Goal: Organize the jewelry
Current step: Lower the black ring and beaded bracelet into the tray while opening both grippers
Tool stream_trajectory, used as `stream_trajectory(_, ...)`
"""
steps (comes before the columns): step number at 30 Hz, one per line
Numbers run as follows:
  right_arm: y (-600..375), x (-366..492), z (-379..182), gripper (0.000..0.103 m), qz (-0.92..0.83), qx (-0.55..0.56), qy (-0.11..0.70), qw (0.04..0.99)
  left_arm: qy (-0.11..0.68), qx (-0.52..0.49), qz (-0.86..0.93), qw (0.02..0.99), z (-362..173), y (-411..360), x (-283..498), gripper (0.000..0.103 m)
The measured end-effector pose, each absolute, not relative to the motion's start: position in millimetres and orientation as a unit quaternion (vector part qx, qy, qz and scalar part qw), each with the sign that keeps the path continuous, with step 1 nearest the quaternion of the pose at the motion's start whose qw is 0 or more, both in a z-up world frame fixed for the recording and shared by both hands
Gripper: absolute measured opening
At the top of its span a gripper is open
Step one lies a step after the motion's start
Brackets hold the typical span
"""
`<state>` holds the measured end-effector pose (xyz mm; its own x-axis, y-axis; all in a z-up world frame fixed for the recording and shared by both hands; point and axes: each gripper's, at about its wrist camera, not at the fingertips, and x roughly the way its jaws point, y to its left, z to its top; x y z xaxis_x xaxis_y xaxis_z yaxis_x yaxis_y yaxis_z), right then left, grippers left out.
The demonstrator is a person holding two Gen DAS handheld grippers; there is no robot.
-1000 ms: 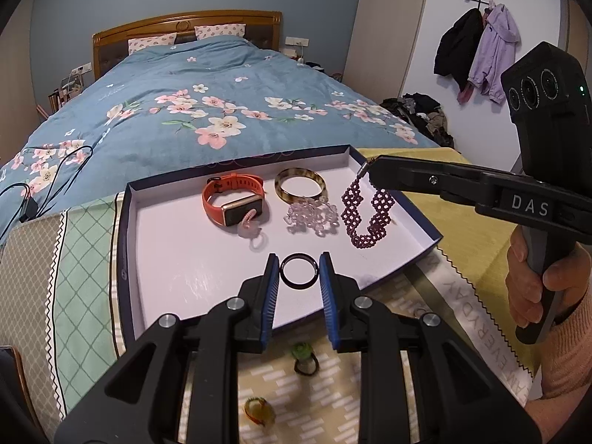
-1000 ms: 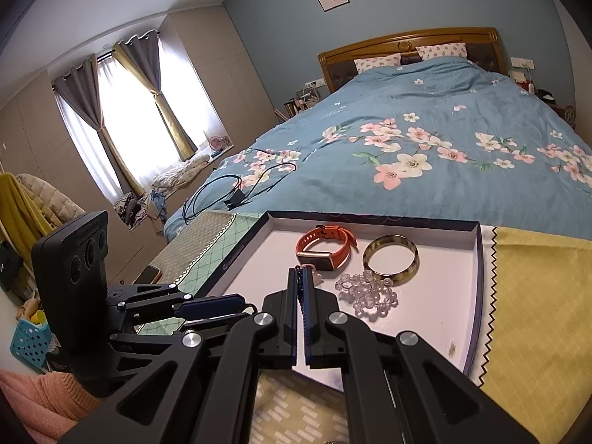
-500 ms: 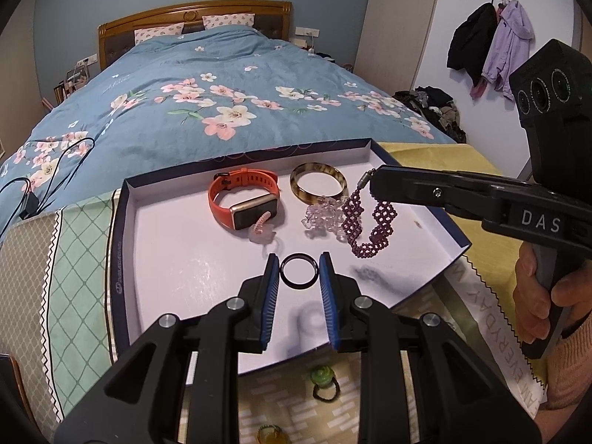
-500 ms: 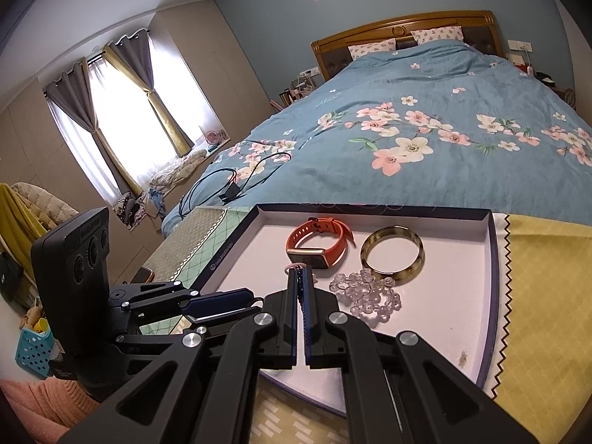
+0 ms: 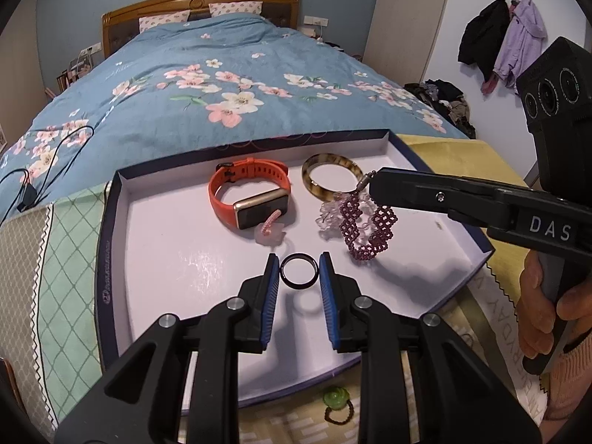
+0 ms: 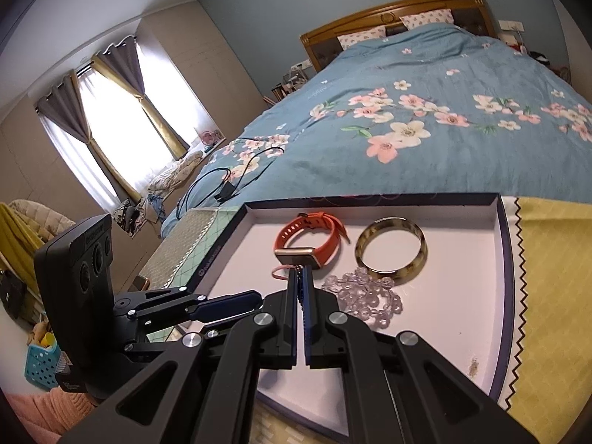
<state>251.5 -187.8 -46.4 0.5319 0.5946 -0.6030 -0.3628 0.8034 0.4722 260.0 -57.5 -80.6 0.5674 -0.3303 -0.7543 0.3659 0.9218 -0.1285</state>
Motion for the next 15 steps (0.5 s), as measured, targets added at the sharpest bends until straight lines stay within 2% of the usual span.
stream_trajectory(15, -195.0, 264.3, -67.2, 0.001, 0.246, 0.139, 0.422, 0.861, 0.44, 0.018, -0.188, 0.878, -98.0, -62.5, 277.9, 0.022)
